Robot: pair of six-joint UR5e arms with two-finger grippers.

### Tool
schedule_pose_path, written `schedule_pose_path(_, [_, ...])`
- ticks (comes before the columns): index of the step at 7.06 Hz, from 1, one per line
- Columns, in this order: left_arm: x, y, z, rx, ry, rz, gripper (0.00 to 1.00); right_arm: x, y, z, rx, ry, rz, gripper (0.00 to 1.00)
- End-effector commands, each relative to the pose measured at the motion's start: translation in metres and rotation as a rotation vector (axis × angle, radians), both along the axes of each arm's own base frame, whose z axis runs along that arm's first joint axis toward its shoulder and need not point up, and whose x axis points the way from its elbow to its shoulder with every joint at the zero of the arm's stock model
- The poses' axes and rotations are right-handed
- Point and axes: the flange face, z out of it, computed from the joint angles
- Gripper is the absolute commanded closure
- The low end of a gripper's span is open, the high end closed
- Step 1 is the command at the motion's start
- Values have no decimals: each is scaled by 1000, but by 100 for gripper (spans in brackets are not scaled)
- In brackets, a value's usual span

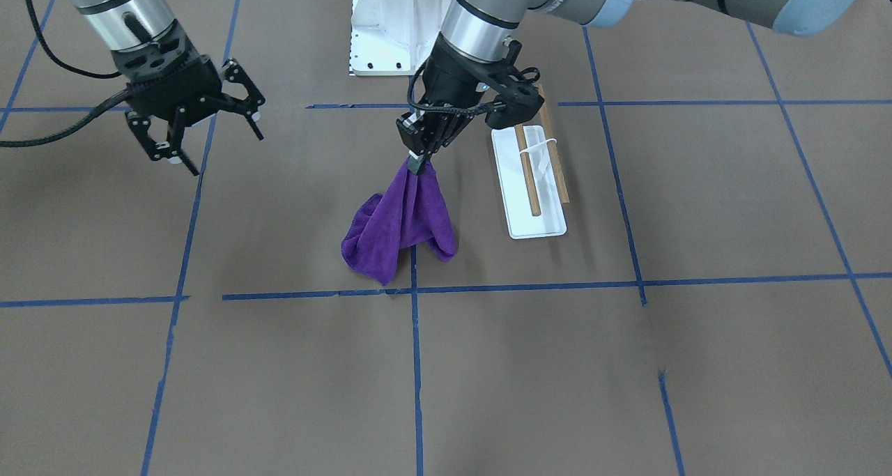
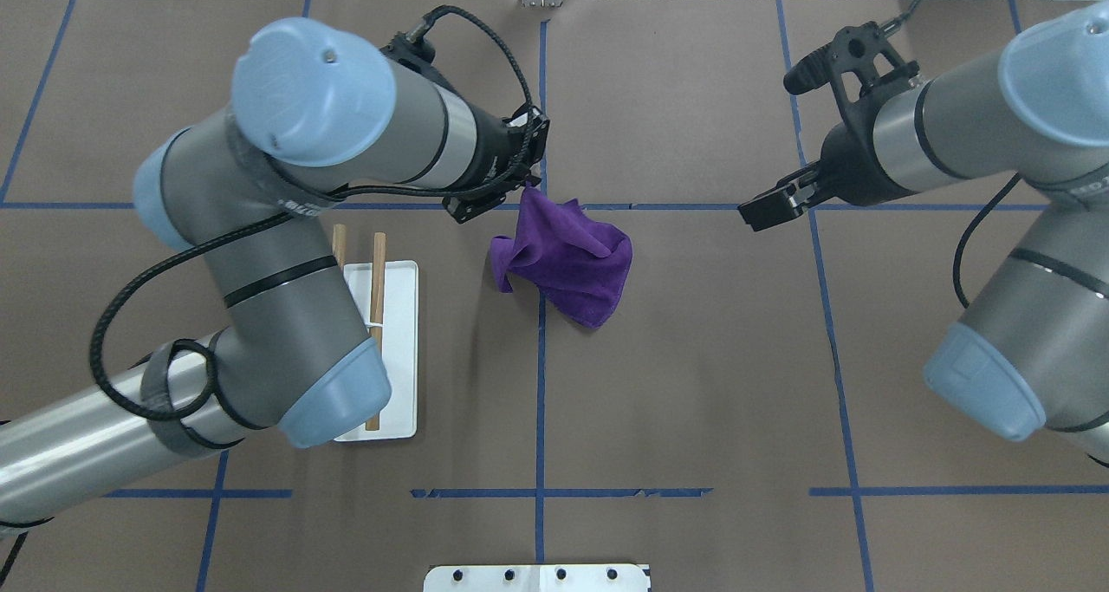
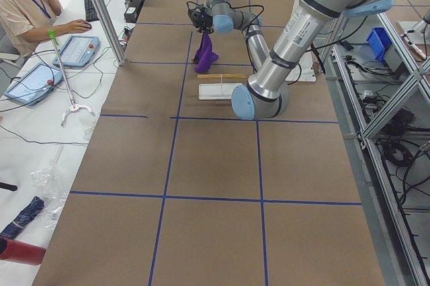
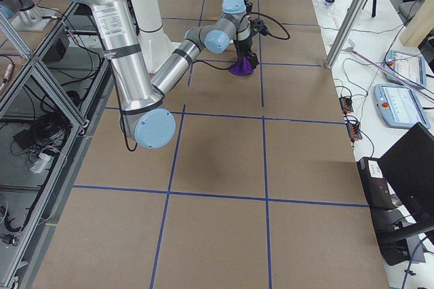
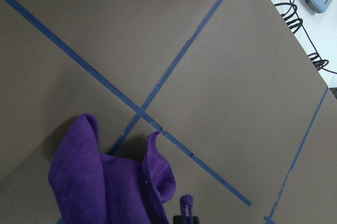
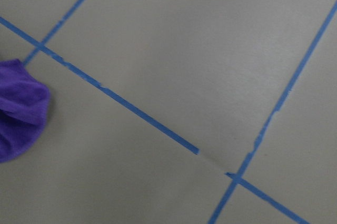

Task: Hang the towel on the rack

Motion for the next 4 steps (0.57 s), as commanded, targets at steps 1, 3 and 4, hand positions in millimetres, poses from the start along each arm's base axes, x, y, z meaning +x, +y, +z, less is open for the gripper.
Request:
schedule_pose_path(1, [-41, 7, 63, 97, -122, 35, 100, 72, -66, 87, 15, 138, -108, 0])
schedule_pose_path(3, [-72, 1, 121, 158, -250, 66, 100, 138, -98, 153, 24, 168, -208, 0])
schedule_pose_path(4, [-96, 3, 145, 232, -324, 103, 100, 159, -102, 184, 1, 184, -225, 0])
